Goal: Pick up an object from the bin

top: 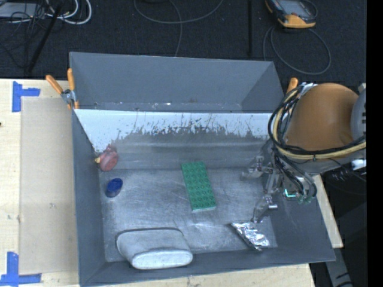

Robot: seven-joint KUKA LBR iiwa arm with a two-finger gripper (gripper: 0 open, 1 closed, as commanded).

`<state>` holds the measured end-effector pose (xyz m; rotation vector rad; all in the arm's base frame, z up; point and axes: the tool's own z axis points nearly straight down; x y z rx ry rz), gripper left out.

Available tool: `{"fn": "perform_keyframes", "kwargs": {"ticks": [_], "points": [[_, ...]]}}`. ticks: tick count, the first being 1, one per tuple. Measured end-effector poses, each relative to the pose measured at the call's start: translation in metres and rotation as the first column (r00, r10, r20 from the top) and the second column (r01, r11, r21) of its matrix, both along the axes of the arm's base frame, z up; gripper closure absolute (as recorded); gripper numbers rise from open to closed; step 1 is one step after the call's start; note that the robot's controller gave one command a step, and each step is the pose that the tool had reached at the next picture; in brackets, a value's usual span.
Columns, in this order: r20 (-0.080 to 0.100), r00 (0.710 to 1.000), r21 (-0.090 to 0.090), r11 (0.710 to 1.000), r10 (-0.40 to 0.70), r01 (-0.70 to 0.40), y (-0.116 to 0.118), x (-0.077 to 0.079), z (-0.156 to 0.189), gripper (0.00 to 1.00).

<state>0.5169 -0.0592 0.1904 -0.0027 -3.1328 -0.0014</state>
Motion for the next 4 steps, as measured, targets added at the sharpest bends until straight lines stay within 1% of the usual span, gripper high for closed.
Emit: {"fn": "perform_keyframes", "kwargs": {"ticks": [1,2,3,4], "points": [[0.019,0.967,-0.004,0.967,0.254,-0.254,0.031,-0.031,-0.117,0.00],[0.018,0.887,-0.003,0.887,0.461,-0.461,-0.030,-0.028,-0.117,0.00],[0.017,0.887,-0.005,0.887,0.462,-0.462,-0.031,-0.027,-0.116,1.00],[0.016,0.868,-0.006,0.868,0.497,-0.497,-0.034,-0.014,0.088,1.00]]}}
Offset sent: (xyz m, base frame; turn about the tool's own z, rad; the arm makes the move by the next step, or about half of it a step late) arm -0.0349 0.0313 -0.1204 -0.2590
